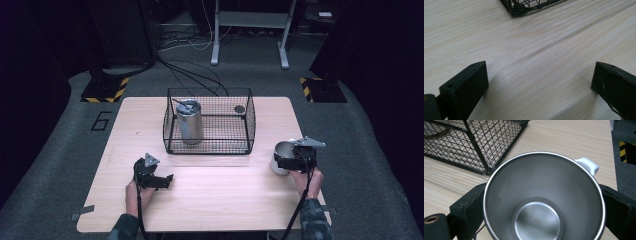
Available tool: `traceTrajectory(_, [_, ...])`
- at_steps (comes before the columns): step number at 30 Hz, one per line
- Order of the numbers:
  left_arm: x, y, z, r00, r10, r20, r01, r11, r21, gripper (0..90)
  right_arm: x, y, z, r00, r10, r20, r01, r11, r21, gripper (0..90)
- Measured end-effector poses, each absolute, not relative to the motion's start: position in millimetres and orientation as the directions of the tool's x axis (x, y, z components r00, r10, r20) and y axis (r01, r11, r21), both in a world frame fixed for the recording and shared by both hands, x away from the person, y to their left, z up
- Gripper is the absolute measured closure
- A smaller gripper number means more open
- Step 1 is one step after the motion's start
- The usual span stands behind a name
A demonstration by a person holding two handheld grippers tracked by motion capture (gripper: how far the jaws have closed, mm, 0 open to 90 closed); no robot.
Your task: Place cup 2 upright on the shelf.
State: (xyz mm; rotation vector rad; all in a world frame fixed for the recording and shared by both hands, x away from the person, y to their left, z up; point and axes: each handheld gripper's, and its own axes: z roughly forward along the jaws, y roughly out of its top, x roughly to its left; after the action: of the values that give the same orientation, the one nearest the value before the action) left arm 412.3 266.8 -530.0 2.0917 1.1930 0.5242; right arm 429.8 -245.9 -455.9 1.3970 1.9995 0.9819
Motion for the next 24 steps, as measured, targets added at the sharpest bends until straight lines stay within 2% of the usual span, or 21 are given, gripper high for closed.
traceTrajectory(24, [413, 267, -530, 0.507, 0.862, 0.023, 0.595, -0.369, 0.715, 0.6, 409, -233, -425, -0.436, 0.900, 0.020, 0.533, 0.240, 0.812, 5.7])
